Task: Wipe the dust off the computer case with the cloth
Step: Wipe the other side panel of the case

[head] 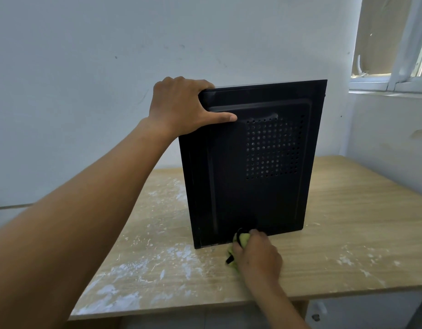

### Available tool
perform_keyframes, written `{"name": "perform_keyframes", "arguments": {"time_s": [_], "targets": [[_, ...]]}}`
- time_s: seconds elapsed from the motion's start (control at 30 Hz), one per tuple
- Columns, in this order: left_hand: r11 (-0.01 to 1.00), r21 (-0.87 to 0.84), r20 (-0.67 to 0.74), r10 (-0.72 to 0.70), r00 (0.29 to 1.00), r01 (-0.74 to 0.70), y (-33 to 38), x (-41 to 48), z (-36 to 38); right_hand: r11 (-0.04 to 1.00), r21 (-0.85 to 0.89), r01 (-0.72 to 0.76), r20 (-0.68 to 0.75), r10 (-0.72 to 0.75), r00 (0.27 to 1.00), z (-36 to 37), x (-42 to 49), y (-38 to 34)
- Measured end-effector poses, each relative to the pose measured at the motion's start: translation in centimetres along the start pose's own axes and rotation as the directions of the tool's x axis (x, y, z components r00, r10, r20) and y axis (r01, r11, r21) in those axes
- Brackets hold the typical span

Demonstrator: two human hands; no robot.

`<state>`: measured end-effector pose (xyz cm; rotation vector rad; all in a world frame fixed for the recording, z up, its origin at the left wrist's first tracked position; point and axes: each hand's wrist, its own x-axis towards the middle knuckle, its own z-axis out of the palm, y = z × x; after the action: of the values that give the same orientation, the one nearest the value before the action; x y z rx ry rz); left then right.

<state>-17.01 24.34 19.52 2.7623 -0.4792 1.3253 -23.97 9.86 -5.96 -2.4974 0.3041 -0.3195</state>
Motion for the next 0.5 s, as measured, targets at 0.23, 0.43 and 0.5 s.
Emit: {"name": "perform_keyframes", "arguments": {"time_s": [0.23, 0.43, 0.5], "targets": [[1.000, 0.000, 0.009, -0.006, 1.000, 0.006, 0.2, -0.1, -0.1, 0.982, -0.037, 0.183, 0.143, -0.176, 0.974, 3.1, -2.7, -5.6], [1.000, 0.001, 0.008, -0.003, 1.000, 0.003, 0.1, -0.1, -0.1, 0.982, -0.006, 0.191, 0.145, -0.188, 0.971, 2.9, -2.9, -5.4], [1.000, -0.003, 0.021, -0.007, 1.000, 0.007, 0.2, -0.1, -0.1, 0.986, 0.016, 0.164, 0.132, -0.165, 0.977, 2.2, -2.4, -4.3]]}}
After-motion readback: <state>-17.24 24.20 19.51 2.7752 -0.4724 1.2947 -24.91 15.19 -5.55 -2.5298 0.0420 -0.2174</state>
